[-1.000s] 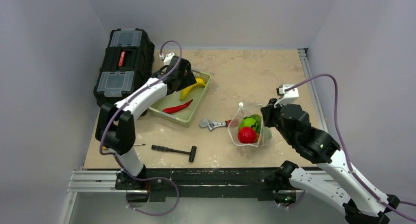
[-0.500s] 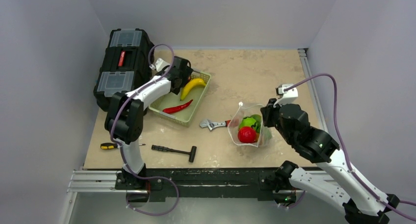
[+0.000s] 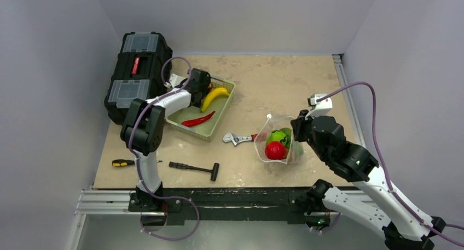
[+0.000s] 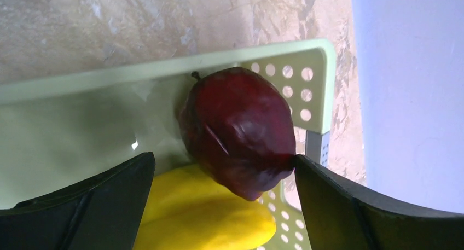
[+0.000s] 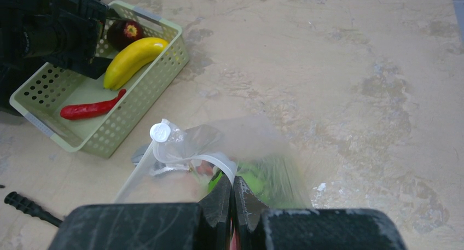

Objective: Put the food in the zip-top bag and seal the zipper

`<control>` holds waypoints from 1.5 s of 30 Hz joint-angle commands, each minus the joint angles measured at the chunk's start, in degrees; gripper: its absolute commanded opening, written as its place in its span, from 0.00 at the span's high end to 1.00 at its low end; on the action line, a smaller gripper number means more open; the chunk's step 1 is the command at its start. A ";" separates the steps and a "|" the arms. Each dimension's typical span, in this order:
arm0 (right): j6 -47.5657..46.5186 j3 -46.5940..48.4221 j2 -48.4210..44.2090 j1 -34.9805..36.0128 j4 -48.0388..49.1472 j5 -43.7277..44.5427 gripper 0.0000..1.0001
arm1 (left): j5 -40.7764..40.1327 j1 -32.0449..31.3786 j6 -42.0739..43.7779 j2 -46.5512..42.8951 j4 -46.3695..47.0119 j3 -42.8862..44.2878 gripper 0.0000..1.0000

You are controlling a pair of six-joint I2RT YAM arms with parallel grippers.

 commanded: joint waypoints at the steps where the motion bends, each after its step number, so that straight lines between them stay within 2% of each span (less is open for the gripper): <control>1: -0.23 0.19 -0.16 0.11 1.93 0.96 1.00 | -0.70 1.37 2.16 1.31 8.21 -0.91 0.02; 10: -0.23 0.26 -0.57 0.07 1.72 1.60 1.00 | 3.71 1.63 2.71 4.94 15.22 -1.07 0.11; 14: -0.05 0.28 -1.25 0.10 1.59 2.05 1.00 | 2.53 1.64 4.21 2.87 16.07 -3.53 0.23; 19: -0.16 0.28 -1.35 0.11 1.59 2.09 1.00 | 0.07 1.63 6.60 -1.72 17.26 -8.00 0.44; 27: -1.09 -0.17 -1.55 0.11 2.97 0.98 1.00 | 3.41 1.36 16.55 -8.73 26.36 -15.78 0.65; 33: -1.02 -0.12 -1.19 0.11 2.72 1.43 1.00 | 6.38 -3.34 25.36 -16.96 29.25 -20.09 0.67; 38: -0.85 -0.05 -1.17 0.11 2.64 1.18 1.00 | 11.19 -9.96 31.98 -25.35 36.22 -25.52 0.66; 42: -0.84 -0.24 -1.02 0.08 3.01 -0.10 1.00 | 19.24 -13.63 38.02 -32.30 39.22 -28.95 0.64; 45: -0.93 -0.33 -1.16 0.06 3.40 -0.94 1.00 | 30.67 -15.48 41.94 -37.58 44.34 -32.39 0.62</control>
